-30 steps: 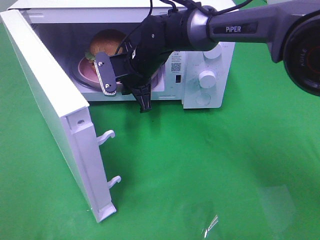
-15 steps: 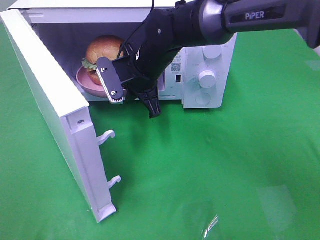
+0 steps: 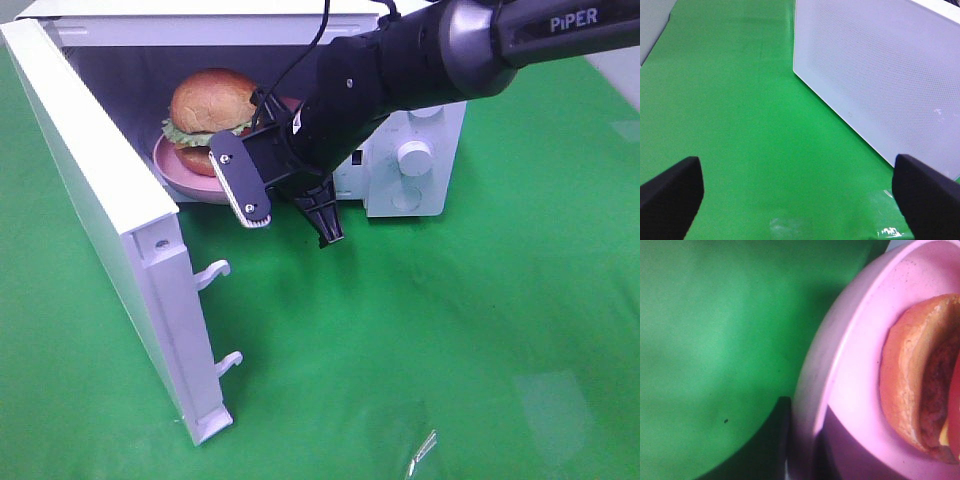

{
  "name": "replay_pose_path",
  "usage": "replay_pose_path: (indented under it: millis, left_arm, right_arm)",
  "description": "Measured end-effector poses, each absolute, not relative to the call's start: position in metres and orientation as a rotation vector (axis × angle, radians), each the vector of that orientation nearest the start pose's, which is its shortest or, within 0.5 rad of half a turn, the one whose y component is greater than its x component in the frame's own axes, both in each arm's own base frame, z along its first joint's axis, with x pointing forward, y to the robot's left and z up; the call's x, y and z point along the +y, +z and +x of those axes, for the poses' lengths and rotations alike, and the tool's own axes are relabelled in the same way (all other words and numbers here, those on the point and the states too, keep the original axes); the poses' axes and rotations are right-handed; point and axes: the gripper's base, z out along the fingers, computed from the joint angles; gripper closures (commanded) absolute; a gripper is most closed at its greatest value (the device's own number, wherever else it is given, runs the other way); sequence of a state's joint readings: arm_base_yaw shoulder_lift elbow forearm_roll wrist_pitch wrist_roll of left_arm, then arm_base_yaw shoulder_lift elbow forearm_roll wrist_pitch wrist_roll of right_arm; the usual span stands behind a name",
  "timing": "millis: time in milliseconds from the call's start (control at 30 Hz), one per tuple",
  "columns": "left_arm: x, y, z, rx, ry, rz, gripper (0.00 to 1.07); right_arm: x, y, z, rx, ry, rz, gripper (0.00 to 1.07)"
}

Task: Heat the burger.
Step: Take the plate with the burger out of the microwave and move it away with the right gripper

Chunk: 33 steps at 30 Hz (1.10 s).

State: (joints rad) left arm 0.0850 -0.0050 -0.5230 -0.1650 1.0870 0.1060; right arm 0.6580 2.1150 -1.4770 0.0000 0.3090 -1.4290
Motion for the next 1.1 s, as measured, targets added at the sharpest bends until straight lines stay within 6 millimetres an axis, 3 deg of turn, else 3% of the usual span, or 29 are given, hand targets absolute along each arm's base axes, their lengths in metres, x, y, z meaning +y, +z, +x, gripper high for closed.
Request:
replay_pose_path:
  millis: [600,1100]
  left_arm:
    - [-0.014,0.282,-0.009,2.032,-0.077,0.034,0.13]
    - [-0.014,0.282,-0.009,2.032,-0.077,0.034,0.13]
  right_arm:
    - [0.267,0.162,0.339,1.157,-0.387,-2.122,1.07]
    - [0.248,0.183,0.314,1.154,-0.386,-2.102,1.07]
